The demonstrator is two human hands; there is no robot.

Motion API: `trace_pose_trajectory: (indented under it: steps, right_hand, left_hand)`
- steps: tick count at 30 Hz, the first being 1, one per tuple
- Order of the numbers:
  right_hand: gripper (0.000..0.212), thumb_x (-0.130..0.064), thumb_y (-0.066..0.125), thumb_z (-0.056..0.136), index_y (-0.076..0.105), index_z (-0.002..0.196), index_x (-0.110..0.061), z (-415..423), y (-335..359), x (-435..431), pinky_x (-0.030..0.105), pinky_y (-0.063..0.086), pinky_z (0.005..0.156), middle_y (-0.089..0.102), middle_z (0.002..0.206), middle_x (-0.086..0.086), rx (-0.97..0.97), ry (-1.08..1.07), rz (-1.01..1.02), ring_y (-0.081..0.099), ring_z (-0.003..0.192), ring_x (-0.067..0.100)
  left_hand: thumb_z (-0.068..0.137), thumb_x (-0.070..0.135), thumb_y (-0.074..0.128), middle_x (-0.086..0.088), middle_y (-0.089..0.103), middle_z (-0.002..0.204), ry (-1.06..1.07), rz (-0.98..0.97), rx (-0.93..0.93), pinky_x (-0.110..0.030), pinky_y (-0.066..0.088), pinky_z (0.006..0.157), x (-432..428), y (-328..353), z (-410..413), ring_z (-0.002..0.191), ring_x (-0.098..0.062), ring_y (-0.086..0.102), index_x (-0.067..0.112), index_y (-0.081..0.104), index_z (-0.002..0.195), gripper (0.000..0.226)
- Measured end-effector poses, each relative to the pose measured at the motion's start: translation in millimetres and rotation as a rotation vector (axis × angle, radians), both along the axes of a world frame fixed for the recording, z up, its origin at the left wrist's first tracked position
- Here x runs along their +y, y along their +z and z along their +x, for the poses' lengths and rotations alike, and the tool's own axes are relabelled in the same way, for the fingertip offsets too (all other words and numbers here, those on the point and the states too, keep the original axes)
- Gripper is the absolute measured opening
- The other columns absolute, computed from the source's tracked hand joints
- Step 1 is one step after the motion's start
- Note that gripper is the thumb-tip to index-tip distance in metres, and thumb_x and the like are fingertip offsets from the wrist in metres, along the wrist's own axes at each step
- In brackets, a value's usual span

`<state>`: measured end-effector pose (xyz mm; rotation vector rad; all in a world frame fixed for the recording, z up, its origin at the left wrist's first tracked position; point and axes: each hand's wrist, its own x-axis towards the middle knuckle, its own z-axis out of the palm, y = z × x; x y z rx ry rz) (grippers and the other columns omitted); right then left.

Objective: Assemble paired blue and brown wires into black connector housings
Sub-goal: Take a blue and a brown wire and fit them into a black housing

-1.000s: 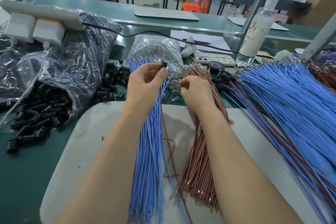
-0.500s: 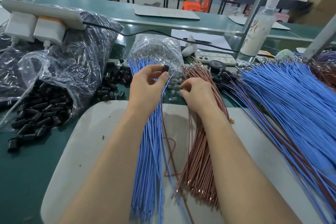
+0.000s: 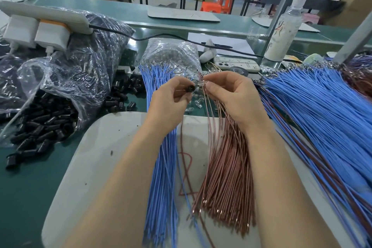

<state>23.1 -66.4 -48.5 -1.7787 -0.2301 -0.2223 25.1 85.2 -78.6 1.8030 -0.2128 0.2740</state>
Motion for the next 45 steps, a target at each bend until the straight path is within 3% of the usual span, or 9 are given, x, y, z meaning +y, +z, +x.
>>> trace_pose_trajectory:
  steps: [9, 14, 23, 26, 29, 32, 39, 43, 45]
  right_hand:
    - [0.015, -0.008, 0.067, 0.086, 0.071, 0.094, -0.02, -6, -3, 9, 0.011, 0.049, 0.077, 0.07, 0.085, -0.01, -0.179, -0.086, -0.228, 0.065, 0.079, 0.0]
    - [0.014, -0.007, 0.067, 0.085, 0.074, 0.095, -0.015, -7, -5, 12, 0.011, 0.049, 0.074, 0.07, 0.084, -0.004, -0.265, -0.143, -0.336, 0.063, 0.076, 0.003]
    - [0.017, -0.005, 0.065, 0.085, 0.075, 0.096, -0.014, -8, -3, 14, 0.029, 0.052, 0.079, 0.071, 0.087, 0.001, -0.32, -0.17, -0.46, 0.064, 0.078, 0.011]
    - [0.017, -0.007, 0.065, 0.085, 0.075, 0.097, -0.014, -9, -3, 15, 0.028, 0.052, 0.079, 0.07, 0.087, 0.002, -0.318, -0.183, -0.48, 0.064, 0.079, 0.013]
    - [0.015, -0.008, 0.066, 0.086, 0.074, 0.098, -0.013, -9, -1, 11, 0.02, 0.051, 0.079, 0.071, 0.088, 0.0, -0.28, -0.185, -0.441, 0.064, 0.08, 0.008]
    - [0.014, -0.009, 0.067, 0.086, 0.074, 0.097, -0.012, -10, 1, 8, 0.015, 0.05, 0.079, 0.07, 0.086, -0.003, -0.245, -0.169, -0.404, 0.064, 0.079, 0.005]
    - [0.014, -0.01, 0.068, 0.086, 0.075, 0.097, -0.016, -6, -1, 3, 0.005, 0.046, 0.07, 0.069, 0.08, -0.012, -0.131, -0.111, -0.314, 0.064, 0.076, -0.003]
    - [0.011, -0.013, 0.068, 0.087, 0.075, 0.093, -0.018, -3, -7, 1, 0.016, 0.053, 0.077, 0.071, 0.081, -0.01, -0.049, -0.123, -0.133, 0.066, 0.077, 0.0]
    - [0.01, -0.011, 0.068, 0.087, 0.073, 0.088, -0.018, -1, -10, 3, 0.026, 0.057, 0.079, 0.072, 0.081, -0.003, -0.011, -0.11, -0.068, 0.067, 0.076, 0.008]
  left_hand:
    - [0.09, -0.002, 0.056, 0.003, 0.068, 0.094, -0.02, 0.015, 0.003, -0.023, 0.05, 0.091, -2, 1, -2, 0.094, -0.008, 0.065, 0.016, 0.061, 0.098, 0.021]
    - [0.09, -0.001, 0.055, 0.002, 0.068, 0.094, -0.017, 0.078, -0.012, -0.025, 0.051, 0.09, -3, 4, -4, 0.093, -0.008, 0.065, 0.016, 0.063, 0.1, 0.021]
    - [0.091, 0.0, 0.054, -0.001, 0.069, 0.098, -0.005, 0.181, -0.064, -0.021, 0.049, 0.09, -3, 4, -5, 0.093, -0.011, 0.064, 0.012, 0.065, 0.109, 0.024]
    - [0.091, 0.002, 0.054, 0.004, 0.067, 0.095, 0.012, 0.246, -0.102, -0.01, 0.045, 0.081, -4, 3, -5, 0.085, -0.002, 0.06, 0.014, 0.066, 0.11, 0.025]
    - [0.091, 0.006, 0.057, 0.011, 0.064, 0.09, 0.023, 0.277, -0.146, -0.003, 0.039, 0.075, -4, 3, -5, 0.077, 0.008, 0.054, 0.016, 0.068, 0.108, 0.023]
    - [0.091, 0.008, 0.058, 0.009, 0.064, 0.092, 0.024, 0.299, -0.157, -0.015, 0.043, 0.08, -5, 3, -5, 0.082, -0.004, 0.054, 0.018, 0.068, 0.108, 0.022]
    - [0.09, 0.01, 0.061, 0.009, 0.065, 0.084, -0.003, 0.307, -0.148, -0.001, 0.034, 0.067, -3, 2, -5, 0.073, 0.01, 0.051, 0.017, 0.07, 0.105, 0.019]
    - [0.091, 0.025, 0.06, 0.014, 0.069, 0.079, -0.046, 0.28, -0.067, -0.007, 0.04, 0.076, -1, 0, -5, 0.079, 0.006, 0.059, 0.027, 0.064, 0.093, 0.005]
    - [0.092, 0.028, 0.059, 0.014, 0.07, 0.074, -0.057, 0.262, -0.021, -0.006, 0.039, 0.069, 0, -2, -4, 0.076, 0.004, 0.06, 0.027, 0.06, 0.09, 0.002]
